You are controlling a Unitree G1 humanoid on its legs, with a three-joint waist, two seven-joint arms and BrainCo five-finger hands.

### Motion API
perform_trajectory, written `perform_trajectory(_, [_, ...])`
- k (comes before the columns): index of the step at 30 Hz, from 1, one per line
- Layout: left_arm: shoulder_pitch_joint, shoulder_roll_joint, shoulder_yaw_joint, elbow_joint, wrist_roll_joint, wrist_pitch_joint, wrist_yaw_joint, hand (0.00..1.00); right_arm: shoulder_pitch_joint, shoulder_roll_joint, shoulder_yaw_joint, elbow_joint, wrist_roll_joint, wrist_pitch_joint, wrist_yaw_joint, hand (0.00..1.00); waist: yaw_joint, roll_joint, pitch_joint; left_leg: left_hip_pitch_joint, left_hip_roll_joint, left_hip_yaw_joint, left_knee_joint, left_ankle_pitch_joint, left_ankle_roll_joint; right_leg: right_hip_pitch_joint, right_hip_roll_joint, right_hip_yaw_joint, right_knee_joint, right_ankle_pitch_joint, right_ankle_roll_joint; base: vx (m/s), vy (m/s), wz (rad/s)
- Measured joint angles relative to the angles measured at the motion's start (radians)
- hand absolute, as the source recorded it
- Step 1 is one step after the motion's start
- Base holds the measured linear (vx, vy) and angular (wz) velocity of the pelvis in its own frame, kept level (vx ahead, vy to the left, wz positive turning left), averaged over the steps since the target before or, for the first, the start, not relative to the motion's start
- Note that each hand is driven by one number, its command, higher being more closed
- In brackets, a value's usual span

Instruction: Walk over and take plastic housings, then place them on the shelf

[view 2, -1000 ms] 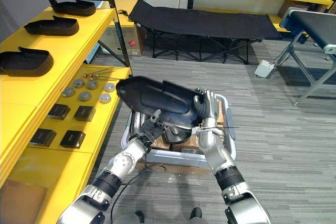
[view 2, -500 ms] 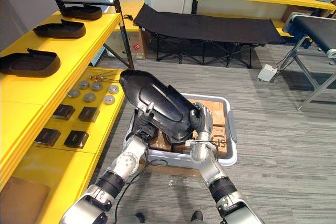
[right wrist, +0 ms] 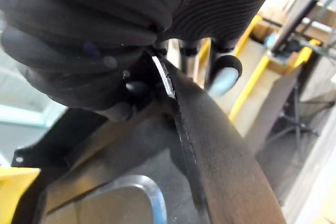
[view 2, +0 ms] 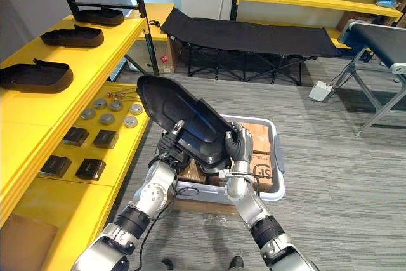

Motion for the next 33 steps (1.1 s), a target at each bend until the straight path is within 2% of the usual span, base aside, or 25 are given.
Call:
perform_trajectory(4, [0.000,0.006,-0.001,-0.017,-0.023,-0.029,-0.042,1.00,0.001,-0.008,0.001,-0.035,0.001,-0.019,-0.001,1.00,-0.002,0.000,0.000,0.000,-0.001,0.000,0.000,0.000,0.000,-0.001,0.000,0.001,-0.002,0.001,0.000,0.00,0.000,0.00])
perform_trajectory(6, [0.000,0.021,-0.003,-0.038,-0.058,-0.030,-0.070,1.00,0.001,-0.018,0.002,-0.046,0.001,-0.055,-0.001,1.00,-0.003,0.000,0.000,0.000,0.000,0.000,0.000,0.000,0.000,-0.001,0.000,0.001,-0.007,0.001,0.000,0.00,0.000,0.00])
perform_trajectory(7, [0.000,0.032,-0.004,-0.054,-0.101,-0.030,-0.100,1.00,0.002,-0.034,0.007,-0.067,0.001,-0.093,-0.001,1.00,-0.004,0.000,0.000,0.000,0.000,0.000,0.000,0.000,0.000,-0.002,0.000,0.001,-0.009,0.001,0.000,0.00,0.000,0.00])
perform_trajectory(10, [0.000,0.032,-0.004,-0.065,-0.164,-0.035,-0.147,1.00,0.002,-0.052,0.009,-0.094,0.001,-0.130,-0.001,1.00,-0.003,0.000,0.000,0.000,0.002,0.000,0.000,0.000,0.000,-0.002,-0.001,0.001,-0.009,0.001,0.000,0.00,0.000,0.00])
perform_trajectory(14, [0.022,0.033,-0.008,-0.101,-0.179,-0.059,-0.156,1.00,0.002,-0.068,0.023,-0.116,0.001,-0.162,-0.005,1.00,-0.005,0.000,0.000,0.000,0.003,0.000,-0.001,0.000,0.000,-0.002,-0.001,0.001,-0.009,0.001,0.000,0.00,0.000,0.00])
perform_trajectory(15, [0.038,0.033,-0.008,-0.124,-0.179,-0.067,-0.156,1.00,0.003,-0.071,0.027,-0.122,0.001,-0.174,-0.006,0.00,-0.005,0.000,0.000,0.000,0.004,0.000,-0.001,0.000,0.000,-0.002,-0.001,0.001,-0.009,0.001,0.000,0.00,0.000,0.00])
perform_trajectory(19, [0.090,0.035,-0.001,-0.197,-0.164,-0.099,-0.154,1.00,0.032,-0.071,0.055,-0.180,0.004,-0.202,-0.006,0.00,-0.003,0.000,0.000,0.000,0.005,0.000,-0.002,0.000,0.000,-0.002,0.000,-0.001,-0.010,0.001,0.000,0.00,0.000,0.00])
perform_trajectory(21, [0.113,0.037,0.014,-0.232,-0.110,-0.109,-0.136,1.00,0.040,-0.071,0.071,-0.188,0.004,-0.206,-0.006,0.00,0.000,0.000,0.000,0.000,0.005,0.000,-0.001,0.000,0.000,-0.002,0.000,-0.002,-0.010,0.001,0.000,0.00,0.000,0.00])
perform_trajectory(23, [0.141,0.043,0.040,-0.282,-0.013,-0.110,-0.102,1.00,0.044,-0.071,0.106,-0.188,0.004,-0.195,-0.002,0.00,0.000,0.000,0.000,0.000,0.006,-0.001,-0.001,0.000,0.000,-0.002,0.000,-0.002,-0.010,0.001,0.000,0.00,0.000,0.00])
perform_trajectory(27, [0.207,0.059,0.088,-0.419,0.306,-0.107,-0.030,1.00,0.106,-0.046,0.158,-0.203,0.001,-0.159,0.005,0.00,0.016,0.000,0.000,0.000,0.002,-0.004,-0.003,0.000,0.000,-0.003,0.002,-0.016,-0.010,-0.006,-0.008,0.00,0.000,0.02])
perform_trajectory(31, [0.311,0.023,0.125,-0.513,0.509,-0.113,0.049,1.00,0.150,-0.016,0.183,-0.316,0.004,-0.122,0.062,0.00,0.027,0.001,-0.009,0.001,-0.001,-0.004,-0.019,0.002,-0.001,-0.010,0.001,-0.019,-0.004,-0.012,-0.015,0.00,0.000,0.00])
perform_trajectory(33, [0.343,0.011,0.128,-0.515,0.552,-0.114,0.068,1.00,0.153,-0.007,0.196,-0.324,0.005,-0.120,0.083,0.00,0.028,0.002,-0.020,-0.001,-0.002,-0.004,-0.020,0.002,-0.001,-0.013,0.001,-0.019,-0.001,-0.011,-0.014,0.00,0.000,0.00])
